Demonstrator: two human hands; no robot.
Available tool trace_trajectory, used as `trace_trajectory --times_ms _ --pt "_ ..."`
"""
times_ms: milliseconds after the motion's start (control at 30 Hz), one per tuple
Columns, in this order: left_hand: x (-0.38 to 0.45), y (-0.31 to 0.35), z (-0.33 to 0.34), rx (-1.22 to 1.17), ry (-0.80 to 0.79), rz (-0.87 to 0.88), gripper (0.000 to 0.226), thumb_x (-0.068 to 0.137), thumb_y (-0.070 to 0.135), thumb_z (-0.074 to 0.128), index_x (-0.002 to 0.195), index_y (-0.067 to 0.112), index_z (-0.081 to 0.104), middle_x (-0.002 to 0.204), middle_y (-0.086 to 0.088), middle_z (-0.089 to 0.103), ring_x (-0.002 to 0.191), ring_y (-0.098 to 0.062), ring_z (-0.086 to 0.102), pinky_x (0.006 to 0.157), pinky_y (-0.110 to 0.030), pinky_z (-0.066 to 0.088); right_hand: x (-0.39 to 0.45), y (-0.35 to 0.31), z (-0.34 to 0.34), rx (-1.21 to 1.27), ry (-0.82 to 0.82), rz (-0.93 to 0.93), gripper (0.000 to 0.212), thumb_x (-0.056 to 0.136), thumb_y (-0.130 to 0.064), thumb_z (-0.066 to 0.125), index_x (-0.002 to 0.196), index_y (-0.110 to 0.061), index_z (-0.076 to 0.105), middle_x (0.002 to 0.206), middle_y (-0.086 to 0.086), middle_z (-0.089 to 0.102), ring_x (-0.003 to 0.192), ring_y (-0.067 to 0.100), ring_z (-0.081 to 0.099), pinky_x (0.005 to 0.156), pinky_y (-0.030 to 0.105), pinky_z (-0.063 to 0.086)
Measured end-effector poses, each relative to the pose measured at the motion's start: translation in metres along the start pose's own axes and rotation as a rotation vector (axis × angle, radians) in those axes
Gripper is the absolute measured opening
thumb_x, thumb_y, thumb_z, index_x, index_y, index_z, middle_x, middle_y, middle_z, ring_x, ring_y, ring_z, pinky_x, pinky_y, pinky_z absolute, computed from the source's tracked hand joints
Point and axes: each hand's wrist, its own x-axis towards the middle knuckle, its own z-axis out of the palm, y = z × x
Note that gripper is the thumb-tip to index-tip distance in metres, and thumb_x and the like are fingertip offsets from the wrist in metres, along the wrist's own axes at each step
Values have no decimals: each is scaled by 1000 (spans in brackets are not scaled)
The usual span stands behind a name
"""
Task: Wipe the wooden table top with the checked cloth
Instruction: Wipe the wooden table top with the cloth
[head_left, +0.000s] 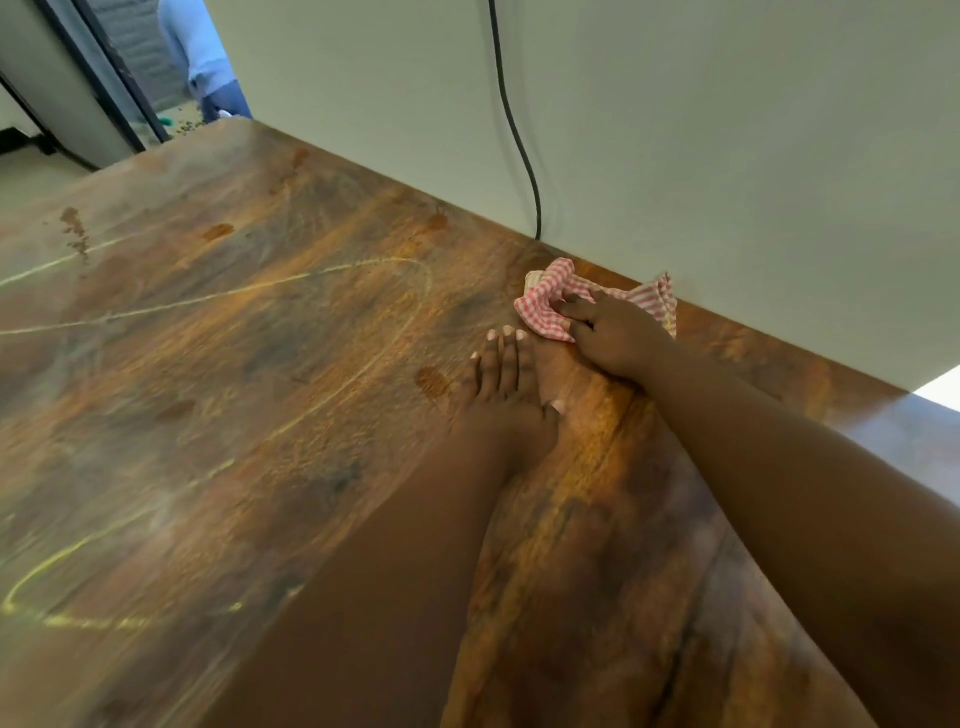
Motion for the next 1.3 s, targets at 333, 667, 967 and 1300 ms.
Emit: trace_trajectory --times_ms 333,667,967,1300 --pt "-3 -7 -6 -160 72 14 88 95 51 32 146 8 -25 156 -14 -26 142 -26 -28 105 -37 -27 -37 -43 10 -13 -96 -41 46 98 -35 36 144 -36 30 155 0 24 143 25 18 114 37 14" --pt "-41 -118 -59 8 -55 60 78 99 49 28 150 12 -18 158 -7 -23 143 -19 -26 115 -37 -18 -28 -54 1 -57 -114 173 46 98 -31 34 144 -31 32 154 5 27 140 28 26 113 37 20" --pt "-52 -139 -44 76 2 113 68 100 39 24 153 12 -10 161 -9 -11 146 -21 -18 117 -37 -15 -9 -114 29 -27 -78 -16 46 99 -23 37 144 -26 34 154 5 27 142 31 20 113 38 15" --pt "-61 -130 -35 60 138 162 67 100 35 24 153 9 -8 161 -10 -11 146 -21 -18 115 -35 -19 -54 -85 15 64 -117 -21 43 97 -29 40 139 -40 39 151 -8 32 143 18 19 117 38 13"
